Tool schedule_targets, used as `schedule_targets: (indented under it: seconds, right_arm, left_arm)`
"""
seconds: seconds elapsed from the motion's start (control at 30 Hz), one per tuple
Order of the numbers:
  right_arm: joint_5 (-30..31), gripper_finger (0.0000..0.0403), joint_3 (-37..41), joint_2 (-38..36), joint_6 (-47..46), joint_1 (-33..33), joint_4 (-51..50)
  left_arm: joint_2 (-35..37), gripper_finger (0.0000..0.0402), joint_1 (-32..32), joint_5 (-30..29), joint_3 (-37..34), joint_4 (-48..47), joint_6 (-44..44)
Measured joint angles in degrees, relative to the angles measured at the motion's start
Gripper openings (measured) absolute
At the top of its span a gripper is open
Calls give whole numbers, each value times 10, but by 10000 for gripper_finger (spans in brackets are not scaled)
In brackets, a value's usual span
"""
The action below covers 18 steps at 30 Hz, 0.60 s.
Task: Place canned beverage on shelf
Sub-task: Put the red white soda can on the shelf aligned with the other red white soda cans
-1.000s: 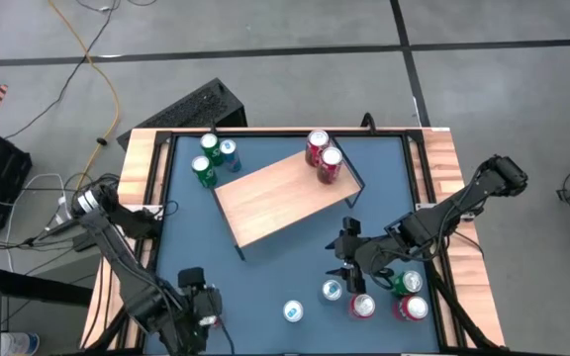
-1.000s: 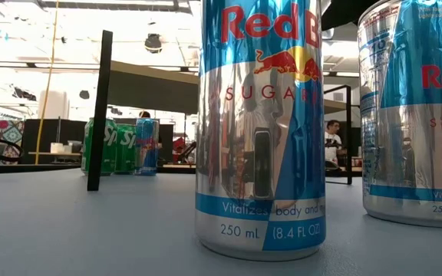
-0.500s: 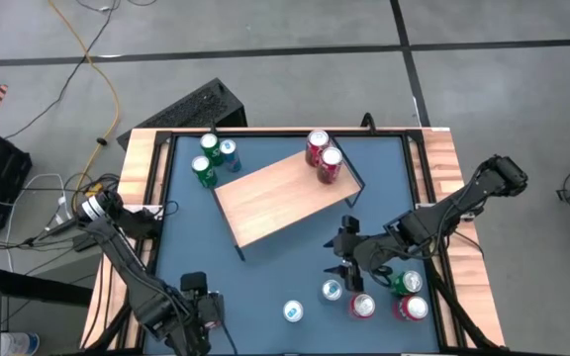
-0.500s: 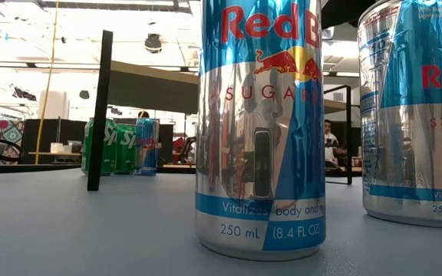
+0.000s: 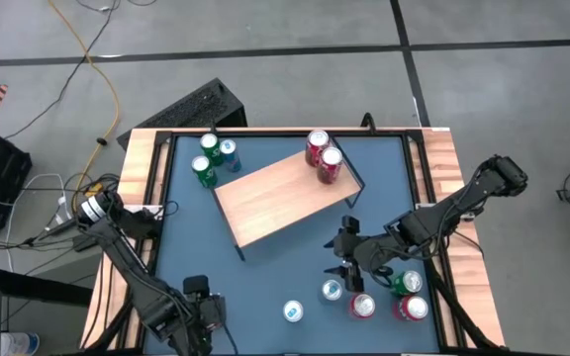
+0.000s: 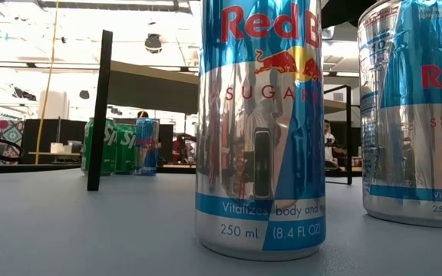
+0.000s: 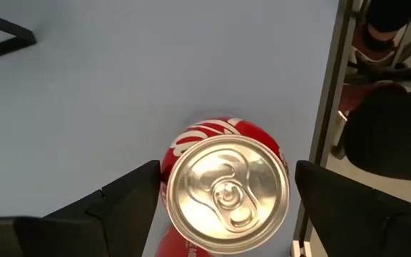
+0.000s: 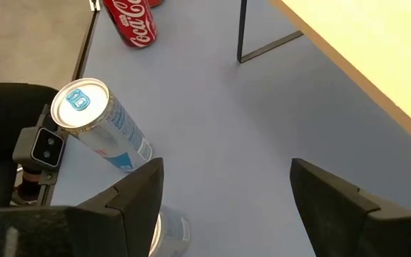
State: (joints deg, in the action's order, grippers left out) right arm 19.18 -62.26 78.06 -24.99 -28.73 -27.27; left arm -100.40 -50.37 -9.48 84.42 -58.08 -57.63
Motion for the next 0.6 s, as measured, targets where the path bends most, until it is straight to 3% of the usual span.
schedule_targets:
  seconds: [0.4, 0.6]
  right_arm:
    - [0, 291, 0, 0, 0, 0, 0]
    - [0, 291, 0, 0, 0, 0, -1]
  left_arm:
    - [3, 309, -8, -7, -39, 44, 0]
    - [2, 297, -8, 1, -40, 13, -10]
